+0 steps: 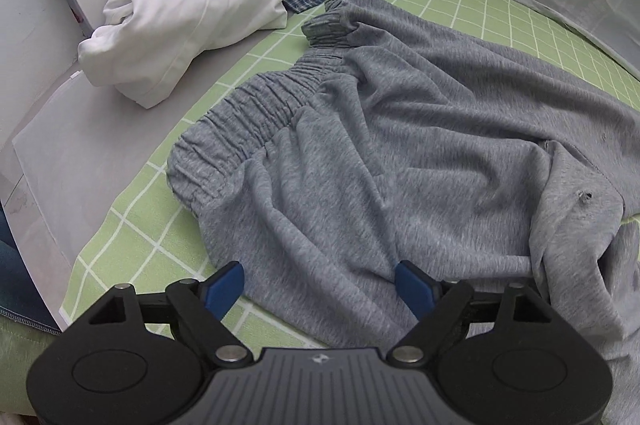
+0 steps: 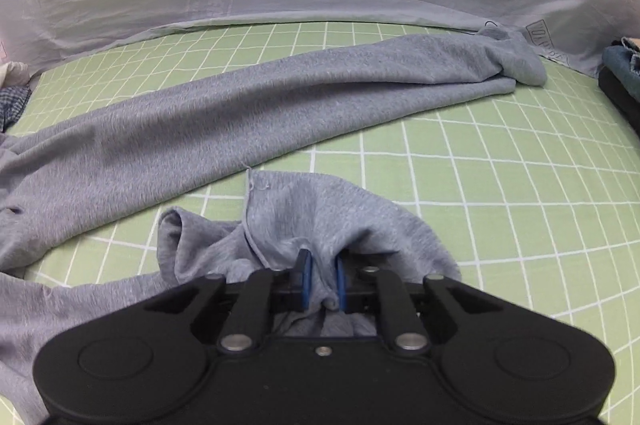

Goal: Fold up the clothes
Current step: 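Release the sweatpants with the left gripper and spread them flat on the table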

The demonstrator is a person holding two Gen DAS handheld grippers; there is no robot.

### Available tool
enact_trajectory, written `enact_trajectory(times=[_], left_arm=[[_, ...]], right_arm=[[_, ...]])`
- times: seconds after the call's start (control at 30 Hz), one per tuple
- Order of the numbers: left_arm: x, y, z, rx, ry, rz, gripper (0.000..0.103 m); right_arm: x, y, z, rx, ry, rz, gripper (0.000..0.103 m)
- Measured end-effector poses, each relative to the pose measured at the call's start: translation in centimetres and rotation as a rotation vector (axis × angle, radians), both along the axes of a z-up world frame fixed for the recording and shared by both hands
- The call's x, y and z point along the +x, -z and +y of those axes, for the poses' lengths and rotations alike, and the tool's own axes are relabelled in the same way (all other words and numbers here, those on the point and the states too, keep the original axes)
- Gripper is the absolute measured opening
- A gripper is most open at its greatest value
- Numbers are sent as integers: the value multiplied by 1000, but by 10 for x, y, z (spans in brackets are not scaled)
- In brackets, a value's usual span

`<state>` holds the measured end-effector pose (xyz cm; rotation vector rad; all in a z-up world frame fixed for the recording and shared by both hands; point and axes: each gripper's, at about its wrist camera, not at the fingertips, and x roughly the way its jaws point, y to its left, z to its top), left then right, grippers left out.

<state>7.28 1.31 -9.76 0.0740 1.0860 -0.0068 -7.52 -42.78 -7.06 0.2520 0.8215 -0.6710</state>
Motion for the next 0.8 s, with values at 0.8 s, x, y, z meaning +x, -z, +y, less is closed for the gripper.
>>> enact_trajectory(times=[0.8], left_arm=[[-10, 4, 7, -3, -148, -20, 102]], right_arm=[[-162, -17, -153, -36, 640, -65, 3]])
